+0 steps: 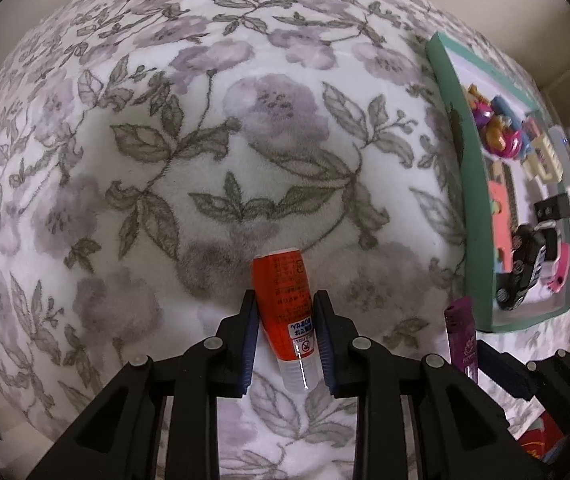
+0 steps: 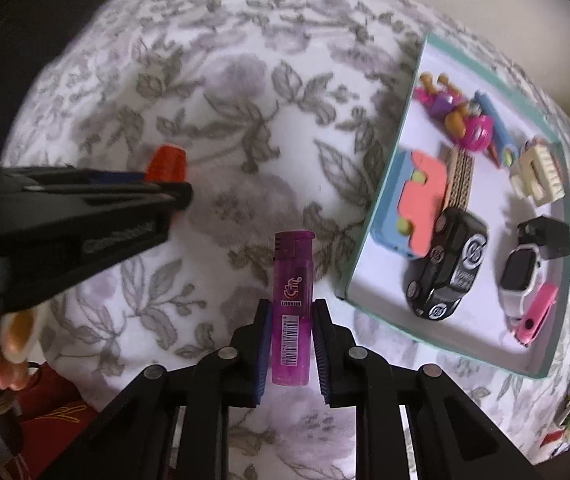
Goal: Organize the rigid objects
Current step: 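Carry the glue stick with the left tool while the right tool carries the lighter over the tray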
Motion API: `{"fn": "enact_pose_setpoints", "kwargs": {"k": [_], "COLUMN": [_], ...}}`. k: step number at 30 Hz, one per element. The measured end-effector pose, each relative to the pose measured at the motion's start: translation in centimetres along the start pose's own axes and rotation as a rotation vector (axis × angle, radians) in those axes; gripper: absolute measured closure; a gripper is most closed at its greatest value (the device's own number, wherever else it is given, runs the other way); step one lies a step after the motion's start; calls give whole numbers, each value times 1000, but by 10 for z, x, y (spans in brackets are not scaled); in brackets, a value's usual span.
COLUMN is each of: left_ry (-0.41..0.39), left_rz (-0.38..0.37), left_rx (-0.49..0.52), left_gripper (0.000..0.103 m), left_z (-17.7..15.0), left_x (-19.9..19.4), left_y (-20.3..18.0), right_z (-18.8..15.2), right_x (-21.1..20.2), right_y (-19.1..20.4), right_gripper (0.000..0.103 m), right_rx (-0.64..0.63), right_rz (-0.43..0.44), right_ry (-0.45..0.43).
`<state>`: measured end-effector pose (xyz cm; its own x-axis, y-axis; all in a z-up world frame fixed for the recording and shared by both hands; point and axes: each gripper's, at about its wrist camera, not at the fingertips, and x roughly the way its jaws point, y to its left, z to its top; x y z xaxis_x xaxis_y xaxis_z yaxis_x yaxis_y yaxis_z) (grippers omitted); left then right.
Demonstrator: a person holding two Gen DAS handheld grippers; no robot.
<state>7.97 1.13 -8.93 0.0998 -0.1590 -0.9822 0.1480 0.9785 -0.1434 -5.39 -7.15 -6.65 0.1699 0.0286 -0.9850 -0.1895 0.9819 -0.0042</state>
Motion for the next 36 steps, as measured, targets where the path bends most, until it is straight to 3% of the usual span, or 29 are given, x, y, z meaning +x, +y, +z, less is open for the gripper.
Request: {"fn": "enact_pose_setpoints", "kwargs": {"k": [12, 19, 27, 36], "left_ry": [-198, -278, -296, -258], "left_rz": [-84, -127, -143, -115], "left_rx": [-25, 21, 150, 287], "left_gripper": [75, 75, 76, 77], "left_z": [9, 12, 6, 2], "left_x": [-61, -82, -81, -61], "left_y": [-5, -33, -87, -136], "right_z": [-9, 0, -10, -26], "right_x": [-63, -44, -34, -29], "right_y": [-23, -52, -122, -176], "right_gripper": [82, 82, 82, 82], "right_rx": [13, 102, 294, 441], "right_rz": [-7, 10, 3, 12], "right_ry": [-129, -141, -127, -124]}}
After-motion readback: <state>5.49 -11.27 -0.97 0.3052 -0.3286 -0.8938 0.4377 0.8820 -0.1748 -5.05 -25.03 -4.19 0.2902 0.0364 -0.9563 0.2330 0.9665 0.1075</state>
